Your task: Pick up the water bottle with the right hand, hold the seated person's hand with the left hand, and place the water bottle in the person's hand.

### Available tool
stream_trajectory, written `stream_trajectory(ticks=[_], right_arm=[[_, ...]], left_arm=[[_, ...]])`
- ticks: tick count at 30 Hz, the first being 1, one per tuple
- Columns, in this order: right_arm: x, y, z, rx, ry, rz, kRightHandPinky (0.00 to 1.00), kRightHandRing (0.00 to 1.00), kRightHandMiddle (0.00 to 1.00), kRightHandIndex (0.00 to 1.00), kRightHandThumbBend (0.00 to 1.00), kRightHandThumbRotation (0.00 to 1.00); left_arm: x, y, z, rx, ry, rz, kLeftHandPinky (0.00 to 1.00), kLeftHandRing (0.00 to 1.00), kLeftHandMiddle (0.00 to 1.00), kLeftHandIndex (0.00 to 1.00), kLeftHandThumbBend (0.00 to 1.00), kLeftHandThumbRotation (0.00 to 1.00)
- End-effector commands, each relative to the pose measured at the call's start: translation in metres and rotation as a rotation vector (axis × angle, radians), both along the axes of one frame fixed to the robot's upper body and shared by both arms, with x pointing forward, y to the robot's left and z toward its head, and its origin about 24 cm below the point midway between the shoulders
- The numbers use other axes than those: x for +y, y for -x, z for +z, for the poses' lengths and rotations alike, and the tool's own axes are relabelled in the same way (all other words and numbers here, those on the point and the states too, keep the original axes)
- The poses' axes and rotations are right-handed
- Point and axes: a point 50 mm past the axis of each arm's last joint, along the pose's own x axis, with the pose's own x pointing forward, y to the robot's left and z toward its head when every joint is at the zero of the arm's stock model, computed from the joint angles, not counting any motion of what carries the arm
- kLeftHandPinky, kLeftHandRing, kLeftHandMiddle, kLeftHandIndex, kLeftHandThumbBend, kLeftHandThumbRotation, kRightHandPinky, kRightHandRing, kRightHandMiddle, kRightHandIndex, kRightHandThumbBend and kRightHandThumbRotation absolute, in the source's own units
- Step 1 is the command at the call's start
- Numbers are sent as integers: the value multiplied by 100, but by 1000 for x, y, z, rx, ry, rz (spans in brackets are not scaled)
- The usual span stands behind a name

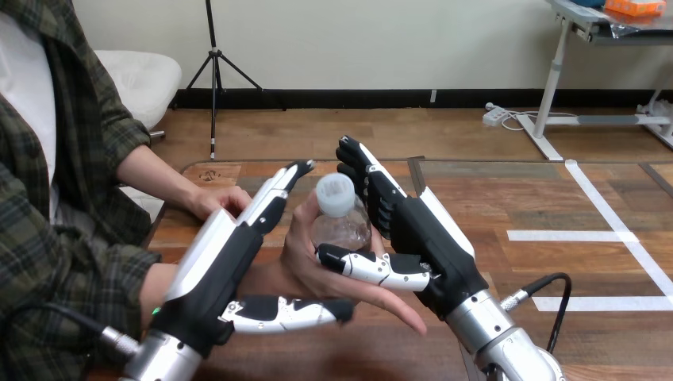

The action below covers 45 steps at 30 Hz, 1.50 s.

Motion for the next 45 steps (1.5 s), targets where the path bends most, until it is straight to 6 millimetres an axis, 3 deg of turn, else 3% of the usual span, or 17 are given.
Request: stream_trajectory(ticks=[1, 34, 45], right_arm=[[-4, -10, 19, -67, -31, -9, 100, 100, 100, 99, 73, 22], [-15, -12, 19, -51, -69, -38, 96, 97, 98, 95, 66, 17], [-18, -13, 22, -62, -93, -59, 93, 96, 97, 94, 65, 21]], left_arm=[[-15, -13, 22, -89, 93, -136, 98, 98, 99, 96, 87, 30], [-10, -8, 21, -87, 156, -161, 88, 95, 96, 94, 84, 26], [-9, -7, 20, -89, 216, -155, 85, 94, 96, 94, 83, 26]])
